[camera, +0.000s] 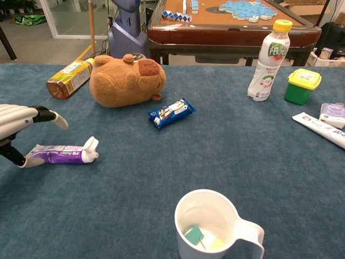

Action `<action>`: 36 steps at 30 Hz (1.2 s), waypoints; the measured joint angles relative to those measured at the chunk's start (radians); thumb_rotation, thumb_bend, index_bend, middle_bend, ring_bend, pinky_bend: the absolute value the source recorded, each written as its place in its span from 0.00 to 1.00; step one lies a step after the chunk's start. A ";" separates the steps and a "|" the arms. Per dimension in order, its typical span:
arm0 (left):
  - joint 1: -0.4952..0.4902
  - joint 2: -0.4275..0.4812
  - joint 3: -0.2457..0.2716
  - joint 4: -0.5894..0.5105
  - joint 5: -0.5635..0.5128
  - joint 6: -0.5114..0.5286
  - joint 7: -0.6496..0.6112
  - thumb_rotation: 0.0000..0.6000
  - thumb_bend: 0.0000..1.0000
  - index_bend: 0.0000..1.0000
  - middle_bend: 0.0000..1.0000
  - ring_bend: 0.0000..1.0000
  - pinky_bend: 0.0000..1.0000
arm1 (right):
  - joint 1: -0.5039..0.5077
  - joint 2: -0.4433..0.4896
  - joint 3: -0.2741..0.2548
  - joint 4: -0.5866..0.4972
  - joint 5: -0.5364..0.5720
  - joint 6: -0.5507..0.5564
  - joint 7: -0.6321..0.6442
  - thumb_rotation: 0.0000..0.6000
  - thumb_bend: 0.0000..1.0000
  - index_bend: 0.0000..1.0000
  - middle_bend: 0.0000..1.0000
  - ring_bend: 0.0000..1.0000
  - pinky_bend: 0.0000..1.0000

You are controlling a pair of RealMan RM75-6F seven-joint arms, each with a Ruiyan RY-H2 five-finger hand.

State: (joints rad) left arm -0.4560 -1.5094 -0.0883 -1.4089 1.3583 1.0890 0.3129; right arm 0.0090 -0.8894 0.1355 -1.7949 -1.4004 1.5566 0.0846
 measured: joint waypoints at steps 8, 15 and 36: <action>-0.028 -0.036 -0.003 0.033 -0.038 -0.035 0.038 1.00 0.21 0.36 0.35 0.21 0.19 | -0.007 -0.003 -0.003 0.018 0.004 -0.001 0.024 1.00 0.21 0.06 0.11 0.00 0.05; -0.039 -0.051 -0.011 0.048 -0.080 -0.048 0.054 1.00 0.22 0.36 0.35 0.21 0.19 | -0.008 -0.006 -0.003 0.031 0.008 -0.007 0.036 1.00 0.21 0.06 0.11 0.00 0.05; -0.061 -0.063 -0.002 0.089 -0.090 -0.069 0.011 1.00 0.34 0.43 0.41 0.25 0.21 | -0.012 -0.002 0.001 0.024 0.010 -0.004 0.031 1.00 0.21 0.06 0.11 0.00 0.05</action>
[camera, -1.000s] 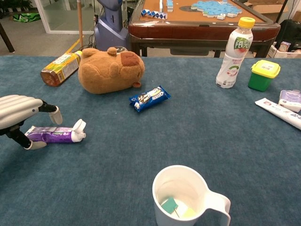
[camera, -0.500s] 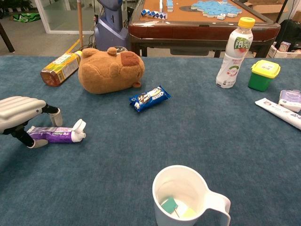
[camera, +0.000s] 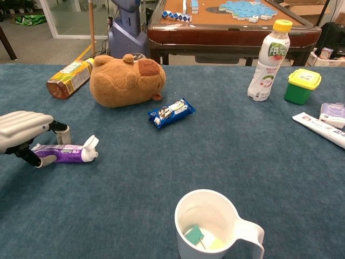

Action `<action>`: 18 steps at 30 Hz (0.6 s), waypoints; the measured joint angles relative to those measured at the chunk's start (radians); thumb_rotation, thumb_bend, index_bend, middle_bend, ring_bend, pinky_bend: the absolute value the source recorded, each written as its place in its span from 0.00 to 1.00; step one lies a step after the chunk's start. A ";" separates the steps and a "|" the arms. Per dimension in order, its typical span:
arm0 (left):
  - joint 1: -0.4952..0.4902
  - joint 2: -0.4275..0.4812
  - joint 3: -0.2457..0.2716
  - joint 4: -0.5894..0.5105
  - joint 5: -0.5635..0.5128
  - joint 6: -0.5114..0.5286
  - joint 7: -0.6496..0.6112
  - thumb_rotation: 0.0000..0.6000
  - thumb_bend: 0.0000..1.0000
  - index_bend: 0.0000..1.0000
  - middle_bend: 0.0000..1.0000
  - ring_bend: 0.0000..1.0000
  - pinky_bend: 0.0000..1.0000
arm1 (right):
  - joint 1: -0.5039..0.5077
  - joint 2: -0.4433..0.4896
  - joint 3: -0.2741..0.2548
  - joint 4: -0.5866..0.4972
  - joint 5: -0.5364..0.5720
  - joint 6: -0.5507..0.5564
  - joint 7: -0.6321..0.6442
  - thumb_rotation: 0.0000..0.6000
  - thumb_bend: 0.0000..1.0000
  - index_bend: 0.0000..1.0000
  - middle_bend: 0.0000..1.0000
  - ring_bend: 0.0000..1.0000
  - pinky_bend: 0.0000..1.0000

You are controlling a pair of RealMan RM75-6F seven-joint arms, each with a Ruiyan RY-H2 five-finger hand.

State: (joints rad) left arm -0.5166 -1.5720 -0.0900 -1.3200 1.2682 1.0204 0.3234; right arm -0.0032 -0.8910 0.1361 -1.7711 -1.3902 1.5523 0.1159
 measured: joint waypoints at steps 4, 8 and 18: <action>0.001 -0.003 0.002 0.007 0.010 0.006 -0.026 1.00 0.34 0.48 0.46 0.30 0.24 | -0.001 0.004 0.000 -0.007 -0.002 0.001 -0.005 1.00 0.21 0.06 0.11 0.00 0.05; 0.002 -0.004 0.005 0.020 0.036 0.016 -0.083 1.00 0.34 0.53 0.52 0.34 0.26 | 0.000 0.006 0.001 -0.016 -0.008 0.006 -0.015 1.00 0.21 0.06 0.11 0.00 0.05; -0.014 0.048 0.000 0.015 0.118 0.037 -0.261 1.00 0.37 0.56 0.56 0.36 0.28 | 0.027 0.008 -0.003 -0.050 -0.064 -0.009 -0.068 1.00 0.21 0.06 0.11 0.00 0.05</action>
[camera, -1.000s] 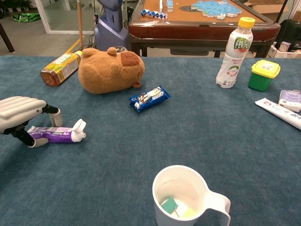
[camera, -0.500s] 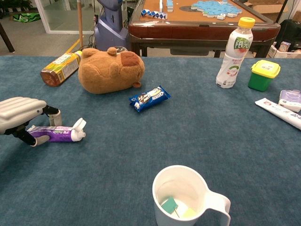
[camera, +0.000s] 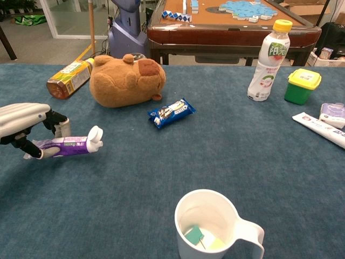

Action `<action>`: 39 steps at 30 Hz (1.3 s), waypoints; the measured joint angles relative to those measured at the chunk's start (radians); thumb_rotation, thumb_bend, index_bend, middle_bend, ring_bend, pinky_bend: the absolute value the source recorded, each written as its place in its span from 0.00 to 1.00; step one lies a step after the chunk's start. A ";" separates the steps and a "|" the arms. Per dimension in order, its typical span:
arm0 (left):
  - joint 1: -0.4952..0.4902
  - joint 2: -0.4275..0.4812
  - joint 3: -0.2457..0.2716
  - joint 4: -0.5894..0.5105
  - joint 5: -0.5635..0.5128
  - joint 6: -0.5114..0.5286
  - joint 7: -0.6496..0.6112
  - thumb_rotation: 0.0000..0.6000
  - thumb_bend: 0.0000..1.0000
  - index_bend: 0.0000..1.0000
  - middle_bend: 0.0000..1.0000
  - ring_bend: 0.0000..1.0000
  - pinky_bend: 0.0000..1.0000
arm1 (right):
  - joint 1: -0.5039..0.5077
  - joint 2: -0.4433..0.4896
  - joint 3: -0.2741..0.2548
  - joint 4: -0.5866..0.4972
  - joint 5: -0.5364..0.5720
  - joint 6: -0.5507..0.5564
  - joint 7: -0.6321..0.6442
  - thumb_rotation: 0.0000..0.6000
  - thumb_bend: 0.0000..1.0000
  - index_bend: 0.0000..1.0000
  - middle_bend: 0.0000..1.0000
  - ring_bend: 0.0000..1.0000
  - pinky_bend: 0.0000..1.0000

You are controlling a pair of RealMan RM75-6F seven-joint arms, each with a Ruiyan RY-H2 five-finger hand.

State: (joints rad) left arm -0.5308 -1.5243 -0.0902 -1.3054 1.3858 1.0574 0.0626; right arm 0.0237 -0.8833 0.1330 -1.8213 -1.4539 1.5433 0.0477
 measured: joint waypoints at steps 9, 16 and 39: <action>-0.060 0.107 -0.046 -0.111 0.034 -0.030 -0.110 1.00 0.38 0.58 0.59 0.39 0.30 | 0.102 -0.007 -0.008 -0.076 -0.120 -0.105 -0.076 1.00 0.24 0.10 0.12 0.01 0.05; -0.107 0.158 -0.087 -0.204 0.009 -0.072 -0.125 1.00 0.38 0.59 0.61 0.40 0.32 | 0.221 -0.049 0.000 -0.134 -0.196 -0.228 -0.149 1.00 0.26 0.15 0.12 0.01 0.05; -0.192 0.201 -0.128 -0.374 -0.124 -0.150 -0.050 1.00 0.38 0.60 0.63 0.42 0.33 | 0.612 -0.366 0.122 -0.138 0.032 -0.583 -0.422 0.80 0.33 0.22 0.12 0.01 0.05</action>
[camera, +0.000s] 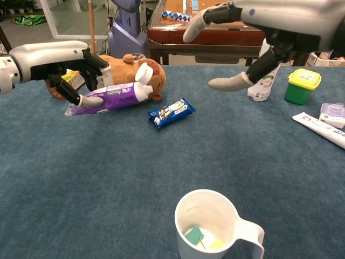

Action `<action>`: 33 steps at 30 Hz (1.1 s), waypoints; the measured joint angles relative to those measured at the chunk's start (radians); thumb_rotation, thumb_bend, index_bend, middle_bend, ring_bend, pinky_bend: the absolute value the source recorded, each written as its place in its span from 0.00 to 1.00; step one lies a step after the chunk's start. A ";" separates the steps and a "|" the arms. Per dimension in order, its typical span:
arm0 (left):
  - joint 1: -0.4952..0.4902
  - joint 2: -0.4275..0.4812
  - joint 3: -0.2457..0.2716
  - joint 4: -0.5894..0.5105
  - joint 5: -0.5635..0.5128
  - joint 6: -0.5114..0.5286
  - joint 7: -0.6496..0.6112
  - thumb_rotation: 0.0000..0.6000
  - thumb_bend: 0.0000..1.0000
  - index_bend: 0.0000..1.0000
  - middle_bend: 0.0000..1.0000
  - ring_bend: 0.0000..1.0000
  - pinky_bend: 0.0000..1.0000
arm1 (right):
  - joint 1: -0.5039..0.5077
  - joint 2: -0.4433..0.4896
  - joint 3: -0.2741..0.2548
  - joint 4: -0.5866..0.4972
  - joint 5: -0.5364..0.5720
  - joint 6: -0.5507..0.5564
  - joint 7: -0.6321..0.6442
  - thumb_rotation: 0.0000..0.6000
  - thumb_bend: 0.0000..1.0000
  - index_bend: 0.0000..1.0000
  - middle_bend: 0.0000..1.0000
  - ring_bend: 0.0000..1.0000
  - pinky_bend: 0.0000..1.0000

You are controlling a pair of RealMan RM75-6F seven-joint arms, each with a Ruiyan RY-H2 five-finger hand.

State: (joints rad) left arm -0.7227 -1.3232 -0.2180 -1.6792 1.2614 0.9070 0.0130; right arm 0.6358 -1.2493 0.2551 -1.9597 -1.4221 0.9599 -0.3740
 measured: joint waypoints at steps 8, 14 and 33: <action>-0.018 -0.014 0.001 0.000 -0.020 -0.008 0.006 1.00 0.38 0.60 0.63 0.42 0.33 | 0.071 -0.071 0.004 0.029 0.061 -0.028 -0.077 0.80 0.39 0.22 0.12 0.01 0.05; -0.025 -0.019 0.004 0.005 -0.030 -0.008 0.006 1.00 0.38 0.60 0.63 0.42 0.33 | 0.121 -0.121 -0.001 0.055 0.117 -0.040 -0.134 0.80 0.40 0.24 0.12 0.01 0.05; -0.020 -0.006 0.017 0.017 -0.024 0.000 -0.050 1.00 0.39 0.62 0.64 0.42 0.33 | 0.188 -0.159 -0.042 0.088 0.242 -0.030 -0.207 0.80 0.40 0.24 0.12 0.01 0.05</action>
State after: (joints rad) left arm -0.7429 -1.3289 -0.2009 -1.6620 1.2370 0.9067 -0.0368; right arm 0.8239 -1.4078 0.2127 -1.8715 -1.1801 0.9302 -0.5815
